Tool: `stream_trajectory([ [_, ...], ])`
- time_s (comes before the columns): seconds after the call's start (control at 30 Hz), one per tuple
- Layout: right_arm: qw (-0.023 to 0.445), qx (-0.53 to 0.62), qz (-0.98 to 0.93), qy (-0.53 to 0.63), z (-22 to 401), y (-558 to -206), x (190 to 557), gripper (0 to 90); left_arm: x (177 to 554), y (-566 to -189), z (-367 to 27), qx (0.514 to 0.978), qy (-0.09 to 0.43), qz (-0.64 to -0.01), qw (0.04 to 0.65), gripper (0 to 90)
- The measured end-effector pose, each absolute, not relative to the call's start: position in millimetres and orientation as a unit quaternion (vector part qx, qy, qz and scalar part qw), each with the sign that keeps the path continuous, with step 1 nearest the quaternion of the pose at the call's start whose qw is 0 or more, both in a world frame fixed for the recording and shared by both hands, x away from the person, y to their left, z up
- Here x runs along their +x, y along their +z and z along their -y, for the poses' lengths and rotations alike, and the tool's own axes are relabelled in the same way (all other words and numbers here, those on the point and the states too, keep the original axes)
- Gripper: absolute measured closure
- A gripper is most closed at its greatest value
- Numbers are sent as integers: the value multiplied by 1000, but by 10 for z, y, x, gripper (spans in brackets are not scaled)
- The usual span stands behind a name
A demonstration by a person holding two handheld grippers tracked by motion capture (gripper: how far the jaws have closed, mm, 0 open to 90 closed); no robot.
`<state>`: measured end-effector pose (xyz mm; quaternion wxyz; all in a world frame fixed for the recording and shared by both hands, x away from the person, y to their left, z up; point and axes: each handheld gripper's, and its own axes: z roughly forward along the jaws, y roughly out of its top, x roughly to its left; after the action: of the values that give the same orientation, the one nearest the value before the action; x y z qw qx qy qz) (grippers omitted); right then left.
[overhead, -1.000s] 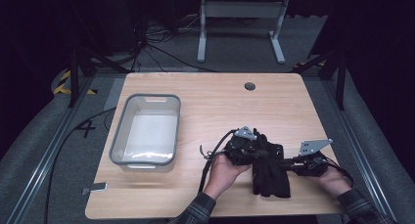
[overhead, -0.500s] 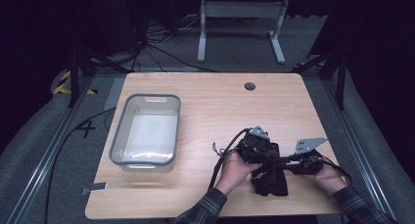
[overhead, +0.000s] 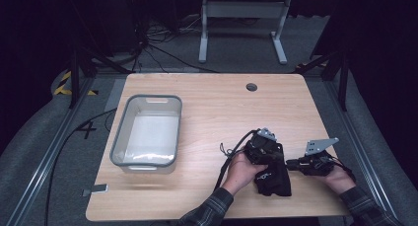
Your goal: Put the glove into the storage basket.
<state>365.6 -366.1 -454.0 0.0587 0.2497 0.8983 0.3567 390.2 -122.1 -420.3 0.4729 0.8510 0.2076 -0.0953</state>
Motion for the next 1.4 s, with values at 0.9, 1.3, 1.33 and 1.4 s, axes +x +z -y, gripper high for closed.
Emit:
stream_trajectory([
  [0.9, 119, 316, -862, 378, 4005, -4480, 3744, 438, 3885, -4320, 1238, 861, -89, -196, 460, 898],
  [1.3, 169, 350, -844, 370, 4153, -4542, 3813, 197, 3729, -4410, 1305, 886, -72, -174, 424, 899],
  [1.33, 170, 349, -844, 370, 4158, -4548, 3817, 190, 3699, -4406, 1342, 889, -73, -165, 420, 899],
  [1.4, 172, 352, -843, 368, 4162, -4560, 3819, 183, 3661, -4408, 1393, 893, -78, -155, 415, 899],
])
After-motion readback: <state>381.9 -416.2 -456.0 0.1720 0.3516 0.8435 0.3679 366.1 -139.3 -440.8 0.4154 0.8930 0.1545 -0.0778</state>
